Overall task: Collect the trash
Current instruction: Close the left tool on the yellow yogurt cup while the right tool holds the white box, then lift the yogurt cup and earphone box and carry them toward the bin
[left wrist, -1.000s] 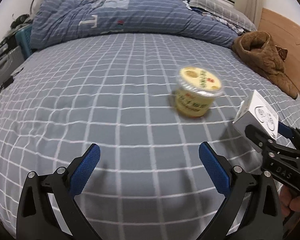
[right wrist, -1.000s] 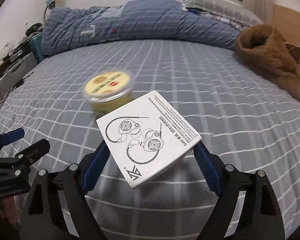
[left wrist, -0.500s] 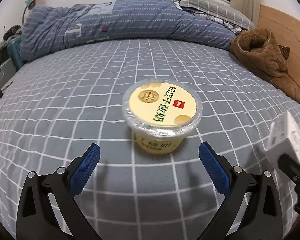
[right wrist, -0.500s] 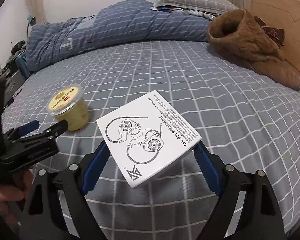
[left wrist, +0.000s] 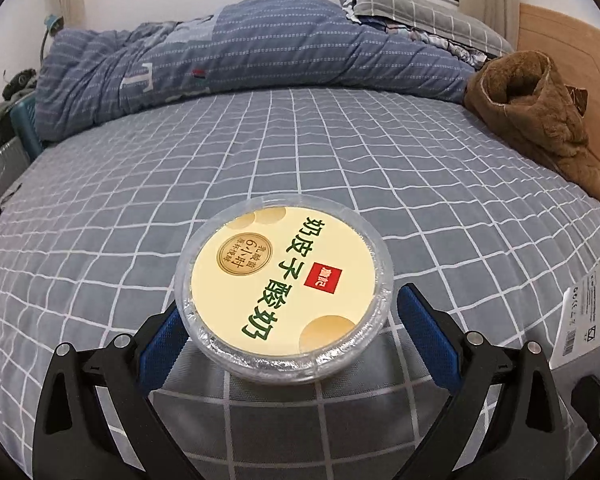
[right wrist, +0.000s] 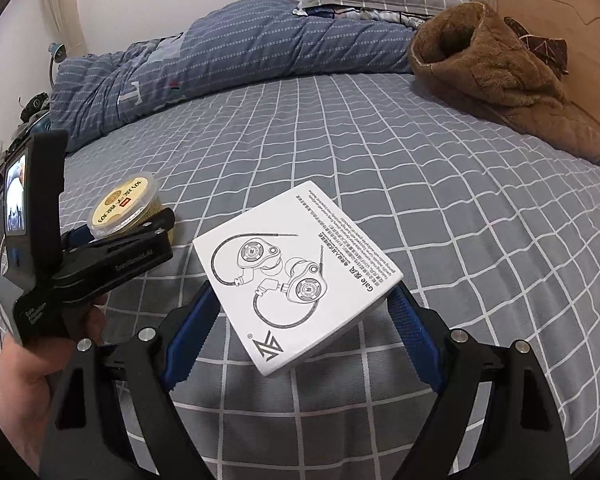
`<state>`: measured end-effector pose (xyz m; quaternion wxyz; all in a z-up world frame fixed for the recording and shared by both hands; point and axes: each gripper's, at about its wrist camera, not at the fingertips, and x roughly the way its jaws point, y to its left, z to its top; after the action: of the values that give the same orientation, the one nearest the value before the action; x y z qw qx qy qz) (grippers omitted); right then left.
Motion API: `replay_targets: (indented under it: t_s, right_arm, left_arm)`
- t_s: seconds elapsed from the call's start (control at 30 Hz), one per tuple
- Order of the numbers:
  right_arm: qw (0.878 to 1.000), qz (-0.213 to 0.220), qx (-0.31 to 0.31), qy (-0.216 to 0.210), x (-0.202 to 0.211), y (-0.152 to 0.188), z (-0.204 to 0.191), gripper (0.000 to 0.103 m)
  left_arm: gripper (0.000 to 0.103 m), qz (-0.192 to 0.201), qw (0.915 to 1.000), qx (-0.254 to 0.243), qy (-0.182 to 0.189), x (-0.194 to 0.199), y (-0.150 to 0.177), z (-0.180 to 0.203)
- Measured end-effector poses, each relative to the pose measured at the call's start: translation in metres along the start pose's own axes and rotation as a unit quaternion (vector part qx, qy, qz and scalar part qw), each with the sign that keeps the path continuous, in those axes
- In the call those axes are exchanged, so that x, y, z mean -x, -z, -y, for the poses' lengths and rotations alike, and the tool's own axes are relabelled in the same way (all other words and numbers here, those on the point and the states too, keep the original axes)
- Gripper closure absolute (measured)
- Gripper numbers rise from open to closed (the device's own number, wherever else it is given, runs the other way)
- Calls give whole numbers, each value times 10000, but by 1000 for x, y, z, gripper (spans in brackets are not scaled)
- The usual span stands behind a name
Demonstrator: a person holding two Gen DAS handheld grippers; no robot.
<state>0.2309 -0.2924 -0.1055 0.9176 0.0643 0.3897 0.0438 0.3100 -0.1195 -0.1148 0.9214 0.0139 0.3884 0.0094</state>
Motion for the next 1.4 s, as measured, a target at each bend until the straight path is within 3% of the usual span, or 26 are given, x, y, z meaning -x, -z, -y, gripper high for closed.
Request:
replay_targets:
  t_s: [0.1, 0.43, 0.87, 1.4]
  right_arm:
    - [10000, 4, -14, -21, -1, -1, -1, 21]
    - [10000, 29, 81, -34, 3, -2, -10, 21]
    - [9995, 200, 197, -135, 30, -5, -33, 21]
    - [9971, 433, 618, -86, 76, -7, -89, 21]
  left_arm:
    - [30, -111, 9999, 31, 42, -5, -1, -4]
    - [30, -115, 9998, -1, 131, 8, 4, -10]
    - [30, -133, 9998, 82, 128, 53, 19, -33]
    - [30, -11, 9997, 131, 203, 115, 32, -77]
